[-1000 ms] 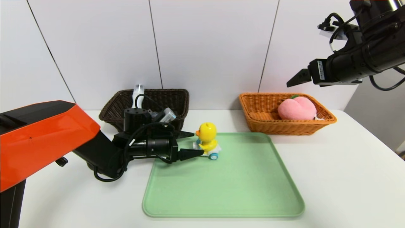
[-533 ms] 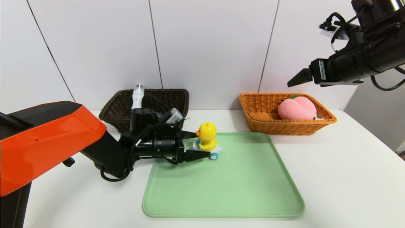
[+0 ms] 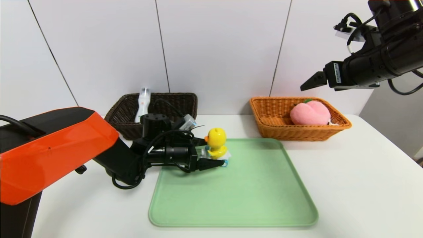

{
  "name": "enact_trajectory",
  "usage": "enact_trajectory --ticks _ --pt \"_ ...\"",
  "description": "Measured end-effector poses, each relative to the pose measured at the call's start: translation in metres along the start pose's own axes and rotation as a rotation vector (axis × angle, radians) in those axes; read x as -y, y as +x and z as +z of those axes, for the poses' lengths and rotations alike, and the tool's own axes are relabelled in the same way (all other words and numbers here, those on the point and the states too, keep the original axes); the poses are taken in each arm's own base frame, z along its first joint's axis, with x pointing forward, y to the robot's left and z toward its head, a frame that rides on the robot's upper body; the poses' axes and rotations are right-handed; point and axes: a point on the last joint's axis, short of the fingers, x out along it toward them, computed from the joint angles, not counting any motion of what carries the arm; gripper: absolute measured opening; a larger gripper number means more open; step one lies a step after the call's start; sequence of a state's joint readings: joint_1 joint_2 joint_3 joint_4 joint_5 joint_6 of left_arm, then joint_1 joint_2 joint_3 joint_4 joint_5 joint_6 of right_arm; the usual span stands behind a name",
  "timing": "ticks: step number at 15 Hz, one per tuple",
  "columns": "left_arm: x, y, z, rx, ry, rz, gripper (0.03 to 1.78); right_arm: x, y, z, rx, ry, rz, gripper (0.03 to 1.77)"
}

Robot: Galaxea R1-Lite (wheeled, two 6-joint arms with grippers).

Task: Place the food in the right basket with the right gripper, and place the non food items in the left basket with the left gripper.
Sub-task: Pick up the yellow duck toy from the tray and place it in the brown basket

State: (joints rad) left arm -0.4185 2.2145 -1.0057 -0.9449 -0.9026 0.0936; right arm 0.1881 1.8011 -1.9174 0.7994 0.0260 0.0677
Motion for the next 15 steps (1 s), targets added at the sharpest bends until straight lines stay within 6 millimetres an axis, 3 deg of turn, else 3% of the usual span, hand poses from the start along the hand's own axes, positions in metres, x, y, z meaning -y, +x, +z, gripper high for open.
enact_trajectory --ticks 15 --pt "-0.009 0.0101 -0.008 0.0 0.022 -0.005 1.69 0.0002 0.0018 -0.0018 -0.011 -0.002 -0.001 1.69"
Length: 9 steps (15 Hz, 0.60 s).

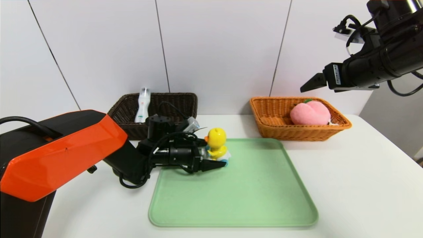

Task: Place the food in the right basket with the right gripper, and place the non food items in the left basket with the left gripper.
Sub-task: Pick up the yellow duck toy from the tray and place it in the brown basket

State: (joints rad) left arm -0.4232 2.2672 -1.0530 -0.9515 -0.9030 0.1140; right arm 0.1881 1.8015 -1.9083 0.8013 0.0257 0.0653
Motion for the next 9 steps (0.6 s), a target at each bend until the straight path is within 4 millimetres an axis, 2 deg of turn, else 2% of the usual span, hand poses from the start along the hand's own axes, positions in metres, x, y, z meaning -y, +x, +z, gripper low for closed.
enact_trajectory --ticks 9 --pt "-0.0022 0.0056 -0.0006 0.009 0.012 -0.005 1.69 0.0007 0.0019 -0.0028 -0.013 0.0 -0.002 1.69"
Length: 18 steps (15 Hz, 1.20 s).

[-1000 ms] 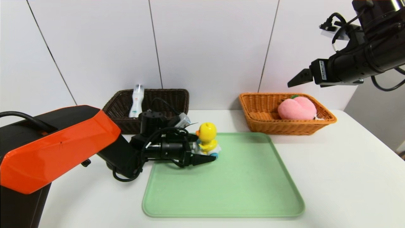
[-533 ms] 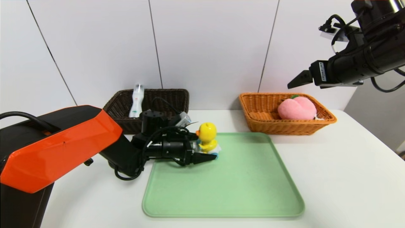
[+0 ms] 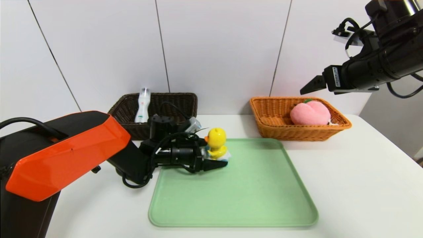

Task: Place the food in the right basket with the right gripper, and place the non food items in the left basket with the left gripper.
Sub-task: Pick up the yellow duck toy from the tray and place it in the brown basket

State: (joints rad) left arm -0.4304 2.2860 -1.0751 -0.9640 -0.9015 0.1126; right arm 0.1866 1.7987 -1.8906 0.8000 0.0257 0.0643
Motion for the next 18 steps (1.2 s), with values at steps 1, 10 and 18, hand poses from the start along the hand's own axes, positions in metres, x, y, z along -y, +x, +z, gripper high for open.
enact_trajectory --ticks 1,10,18 --pt "-0.0006 0.0004 0.0005 0.002 0.002 0.0 1.69 0.0005 0.0 -0.0001 0.0 -0.001 -0.001 1.69" --pt "-0.0037 0.0041 -0.0002 0.025 0.017 -0.045 1.69 0.0007 0.0004 -0.0007 -0.005 -0.001 0.01 1.69" --pt "-0.0061 0.0073 0.0001 0.042 0.034 -0.081 1.69 0.0007 0.002 -0.0008 -0.008 -0.008 0.01 1.69"
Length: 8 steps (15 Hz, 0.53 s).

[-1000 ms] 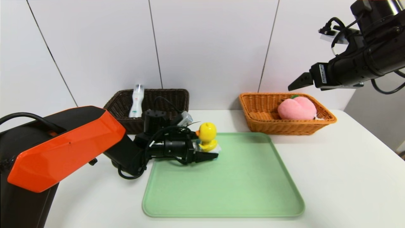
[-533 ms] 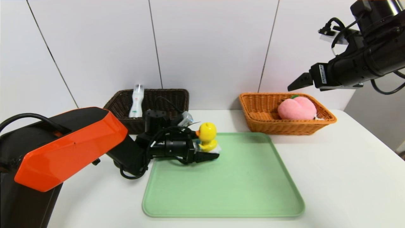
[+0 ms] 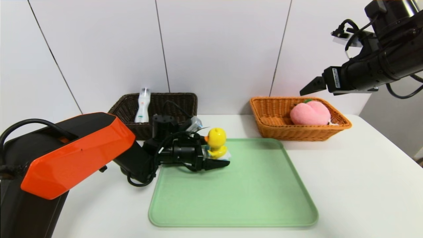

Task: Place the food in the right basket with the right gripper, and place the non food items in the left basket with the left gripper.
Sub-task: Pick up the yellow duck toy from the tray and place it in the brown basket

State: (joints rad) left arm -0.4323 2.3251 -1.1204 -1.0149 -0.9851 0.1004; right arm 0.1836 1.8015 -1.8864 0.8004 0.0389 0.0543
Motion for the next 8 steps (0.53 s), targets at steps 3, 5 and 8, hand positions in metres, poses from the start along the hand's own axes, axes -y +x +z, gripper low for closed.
enact_trajectory --ticks 3,5,8 --pt "-0.001 0.0008 -0.0001 0.003 0.0 -0.009 1.69 -0.0001 0.0 -0.0001 0.0 -0.001 0.001 1.69" --pt "-0.0015 0.0012 -0.0003 0.006 0.004 -0.014 1.69 0.0 -0.0003 -0.0001 0.0 0.0 0.0 1.69" --pt "-0.0027 0.0016 -0.0007 0.007 0.006 -0.013 1.69 -0.0001 -0.0002 -0.0002 -0.001 0.0 0.001 1.69"
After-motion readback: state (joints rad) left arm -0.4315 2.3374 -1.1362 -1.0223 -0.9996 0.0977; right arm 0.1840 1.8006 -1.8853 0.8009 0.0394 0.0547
